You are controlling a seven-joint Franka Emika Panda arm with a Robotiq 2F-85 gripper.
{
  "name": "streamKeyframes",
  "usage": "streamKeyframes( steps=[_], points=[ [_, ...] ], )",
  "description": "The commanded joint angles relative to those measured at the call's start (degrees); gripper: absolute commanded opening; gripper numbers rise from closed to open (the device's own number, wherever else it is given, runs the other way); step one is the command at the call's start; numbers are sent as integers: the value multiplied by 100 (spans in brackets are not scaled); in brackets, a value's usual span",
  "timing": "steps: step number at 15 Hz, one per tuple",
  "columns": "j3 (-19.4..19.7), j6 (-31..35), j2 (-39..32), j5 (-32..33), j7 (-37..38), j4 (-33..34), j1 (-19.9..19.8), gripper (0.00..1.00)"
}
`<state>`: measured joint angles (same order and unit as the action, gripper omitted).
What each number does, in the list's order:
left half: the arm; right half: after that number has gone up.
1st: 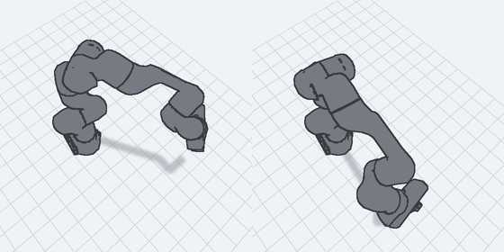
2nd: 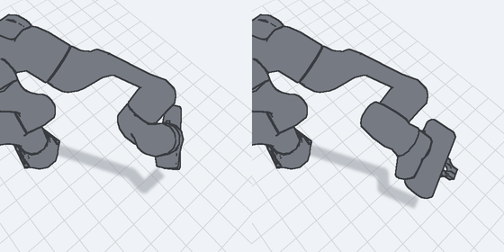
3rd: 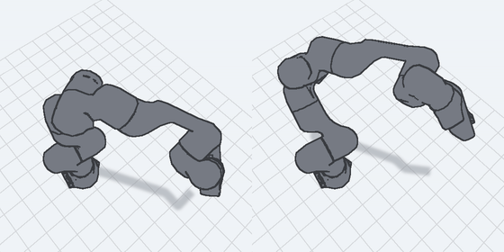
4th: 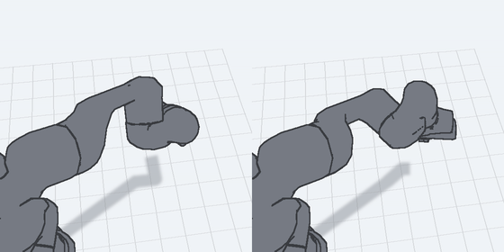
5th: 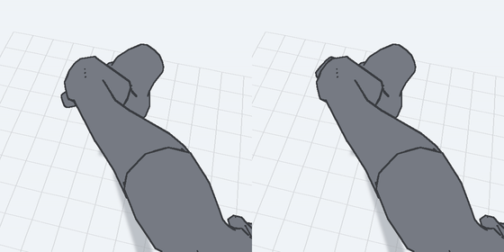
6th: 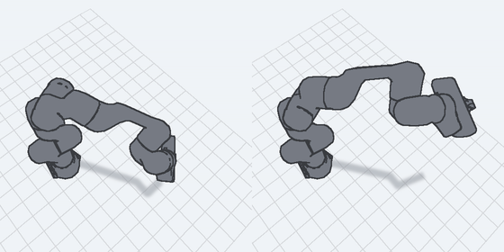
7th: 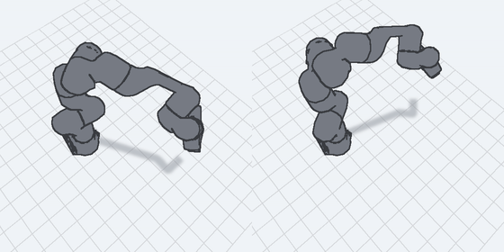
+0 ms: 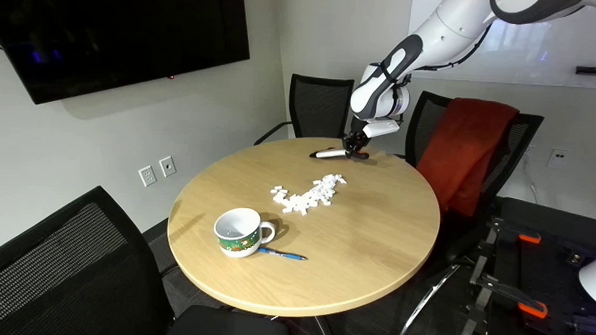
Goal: Sweep the white objects to the right
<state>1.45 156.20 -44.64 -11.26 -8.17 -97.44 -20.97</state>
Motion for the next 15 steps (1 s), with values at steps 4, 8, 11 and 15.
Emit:
streamKeyframes(
  steps=[4, 8, 11, 15],
  points=[
    [92, -39, -210, 348, -134, 0, 55, 23],
    [153, -96, -118, 528, -77, -69, 144, 77],
    [11, -116, 125, 535, -210, -213, 120, 98],
    [-668, -432, 526, 273, -846, -330, -214, 100]
  ],
)
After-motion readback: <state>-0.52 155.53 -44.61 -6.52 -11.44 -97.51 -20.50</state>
